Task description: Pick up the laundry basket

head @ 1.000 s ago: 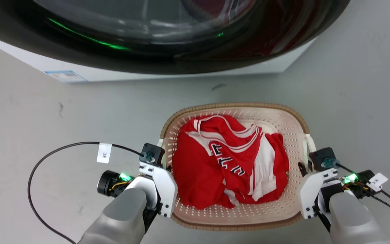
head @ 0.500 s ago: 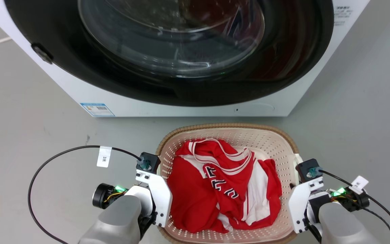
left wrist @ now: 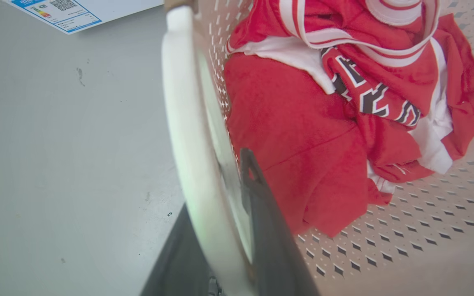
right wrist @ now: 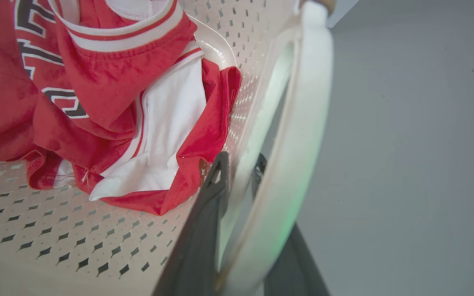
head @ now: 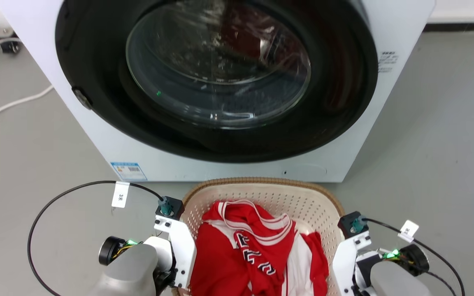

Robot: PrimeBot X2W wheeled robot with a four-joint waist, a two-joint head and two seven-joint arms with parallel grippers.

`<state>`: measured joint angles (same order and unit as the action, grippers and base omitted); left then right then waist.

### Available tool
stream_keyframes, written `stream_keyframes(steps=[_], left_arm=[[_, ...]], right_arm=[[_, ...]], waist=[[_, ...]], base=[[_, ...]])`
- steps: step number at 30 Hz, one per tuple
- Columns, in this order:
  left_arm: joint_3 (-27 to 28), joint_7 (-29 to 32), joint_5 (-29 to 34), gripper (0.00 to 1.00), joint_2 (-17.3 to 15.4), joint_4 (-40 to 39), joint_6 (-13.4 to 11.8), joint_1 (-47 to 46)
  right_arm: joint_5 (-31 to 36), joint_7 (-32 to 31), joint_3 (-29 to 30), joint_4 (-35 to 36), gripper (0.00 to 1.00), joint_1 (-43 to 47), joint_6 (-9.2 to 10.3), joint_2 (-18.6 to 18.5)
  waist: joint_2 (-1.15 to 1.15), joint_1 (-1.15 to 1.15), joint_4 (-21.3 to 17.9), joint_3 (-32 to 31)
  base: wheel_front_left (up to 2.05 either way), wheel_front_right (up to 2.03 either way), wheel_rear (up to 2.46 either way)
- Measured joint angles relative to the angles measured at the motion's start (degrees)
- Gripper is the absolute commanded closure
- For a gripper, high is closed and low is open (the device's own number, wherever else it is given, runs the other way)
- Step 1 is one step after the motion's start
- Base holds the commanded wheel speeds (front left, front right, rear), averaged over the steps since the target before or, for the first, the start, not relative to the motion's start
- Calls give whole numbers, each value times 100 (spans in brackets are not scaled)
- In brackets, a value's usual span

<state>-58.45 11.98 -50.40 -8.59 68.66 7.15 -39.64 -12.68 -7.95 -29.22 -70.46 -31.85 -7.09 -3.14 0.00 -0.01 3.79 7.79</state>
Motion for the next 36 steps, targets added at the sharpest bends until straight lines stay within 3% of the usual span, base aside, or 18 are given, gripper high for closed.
stream_keyframes(steps=[12,36], left_arm=[[-366,360,-386,100,-159,-158,-1,262],[-868,521,-946,100,-225,-164,-1,294]], right_arm=[[-825,-348,-817,2,100,214,3,-10],[-1680,-419,-1738,-182,100,175,4,-19]], waist=[[0,-1,-50,-656],[0,0,-165,-838]], base=[[0,0,0],[0,0,0]])
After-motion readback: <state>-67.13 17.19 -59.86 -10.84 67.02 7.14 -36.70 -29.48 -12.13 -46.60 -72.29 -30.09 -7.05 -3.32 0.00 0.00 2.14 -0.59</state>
